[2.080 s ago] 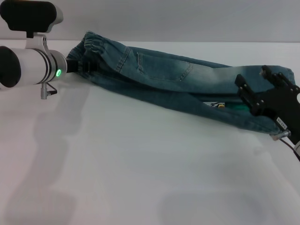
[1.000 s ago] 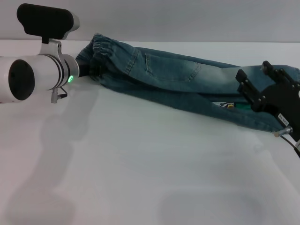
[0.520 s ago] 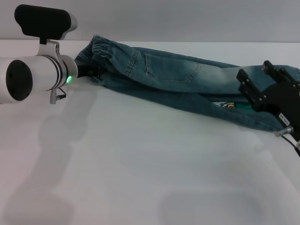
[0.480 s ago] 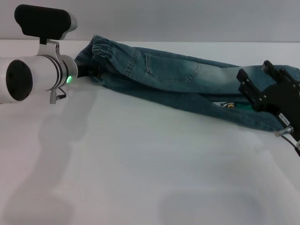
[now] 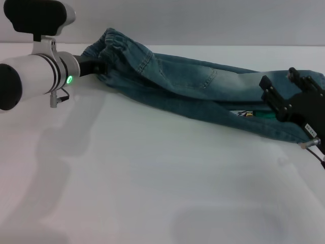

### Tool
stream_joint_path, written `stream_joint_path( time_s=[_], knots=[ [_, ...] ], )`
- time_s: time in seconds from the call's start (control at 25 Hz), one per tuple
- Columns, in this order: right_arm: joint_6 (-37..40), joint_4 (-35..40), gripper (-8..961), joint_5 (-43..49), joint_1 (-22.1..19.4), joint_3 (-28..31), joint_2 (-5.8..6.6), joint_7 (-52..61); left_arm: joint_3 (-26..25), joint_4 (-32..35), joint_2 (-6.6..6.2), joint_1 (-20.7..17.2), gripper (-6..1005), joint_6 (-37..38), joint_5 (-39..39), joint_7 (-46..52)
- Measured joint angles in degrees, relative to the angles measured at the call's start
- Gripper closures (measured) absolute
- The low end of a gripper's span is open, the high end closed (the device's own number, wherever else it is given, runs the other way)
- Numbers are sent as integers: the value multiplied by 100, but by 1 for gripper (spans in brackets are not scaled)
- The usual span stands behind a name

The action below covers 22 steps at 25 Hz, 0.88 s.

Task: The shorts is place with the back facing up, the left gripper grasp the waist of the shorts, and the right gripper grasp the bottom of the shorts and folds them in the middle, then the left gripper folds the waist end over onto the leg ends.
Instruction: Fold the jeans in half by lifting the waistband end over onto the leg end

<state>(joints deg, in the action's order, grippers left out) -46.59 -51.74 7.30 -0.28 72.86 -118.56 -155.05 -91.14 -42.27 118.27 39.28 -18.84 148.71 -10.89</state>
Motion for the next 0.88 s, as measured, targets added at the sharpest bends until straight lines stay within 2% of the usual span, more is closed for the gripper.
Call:
stream_joint_path(
  time_s=[0.48, 0.88],
  knots=[
    [38, 244, 317, 131, 253, -115, 0, 357, 151, -1906, 5, -861, 941, -521, 30, 8],
    [126, 840, 318, 253, 1030, -457, 3, 1051, 229, -2899, 4, -1334, 942, -759, 60, 8]
  ],
)
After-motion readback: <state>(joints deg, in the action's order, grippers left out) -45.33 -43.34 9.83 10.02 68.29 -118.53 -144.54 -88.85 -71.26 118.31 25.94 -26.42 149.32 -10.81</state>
